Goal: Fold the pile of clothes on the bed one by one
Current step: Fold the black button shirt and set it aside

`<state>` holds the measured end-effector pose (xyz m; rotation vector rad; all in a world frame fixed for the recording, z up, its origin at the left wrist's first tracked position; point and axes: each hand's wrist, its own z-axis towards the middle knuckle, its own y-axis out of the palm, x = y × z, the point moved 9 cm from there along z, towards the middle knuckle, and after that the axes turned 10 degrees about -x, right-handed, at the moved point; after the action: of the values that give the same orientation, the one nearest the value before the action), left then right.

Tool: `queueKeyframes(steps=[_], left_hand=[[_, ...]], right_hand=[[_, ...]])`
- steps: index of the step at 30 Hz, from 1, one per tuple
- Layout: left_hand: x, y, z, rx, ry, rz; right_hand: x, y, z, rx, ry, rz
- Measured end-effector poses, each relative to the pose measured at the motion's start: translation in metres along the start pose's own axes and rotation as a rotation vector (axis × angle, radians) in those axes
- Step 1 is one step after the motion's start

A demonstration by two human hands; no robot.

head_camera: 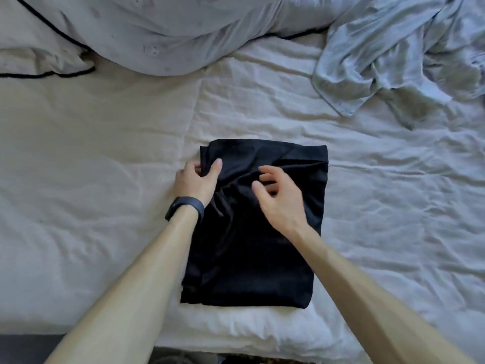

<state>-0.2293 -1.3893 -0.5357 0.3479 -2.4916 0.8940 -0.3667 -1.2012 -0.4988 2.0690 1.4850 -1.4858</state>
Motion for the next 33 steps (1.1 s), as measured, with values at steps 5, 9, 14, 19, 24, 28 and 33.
queueKeyframes(steps=[5, 9, 14, 19, 24, 28, 33], left_hand=[[0.041, 0.007, 0.025, 0.045, 0.089, 0.216], [0.066, 0.009, 0.035, 0.055, 0.173, 0.177], [0.069, 0.015, 0.054, -0.007, 0.102, 0.203], [0.076, 0.025, 0.063, -0.048, 0.006, 0.200], [0.075, 0.023, 0.050, 0.016, 0.048, 0.130], [0.048, 0.013, 0.018, 0.100, 0.032, 0.014], [-0.035, 0.014, -0.064, 0.063, -0.080, -0.011]], right_hand=[[0.096, -0.119, 0.001, 0.411, 0.411, 0.173], [0.113, -0.132, 0.052, 0.190, 0.434, 0.202], [0.122, -0.150, 0.067, 0.238, 0.396, 0.129], [0.124, -0.148, 0.068, 0.242, 0.400, 0.127], [0.117, -0.142, 0.053, 0.279, 0.365, 0.272], [0.120, -0.128, 0.011, 0.321, 0.388, 0.265], [0.152, -0.074, -0.073, 0.145, 0.550, 0.283]])
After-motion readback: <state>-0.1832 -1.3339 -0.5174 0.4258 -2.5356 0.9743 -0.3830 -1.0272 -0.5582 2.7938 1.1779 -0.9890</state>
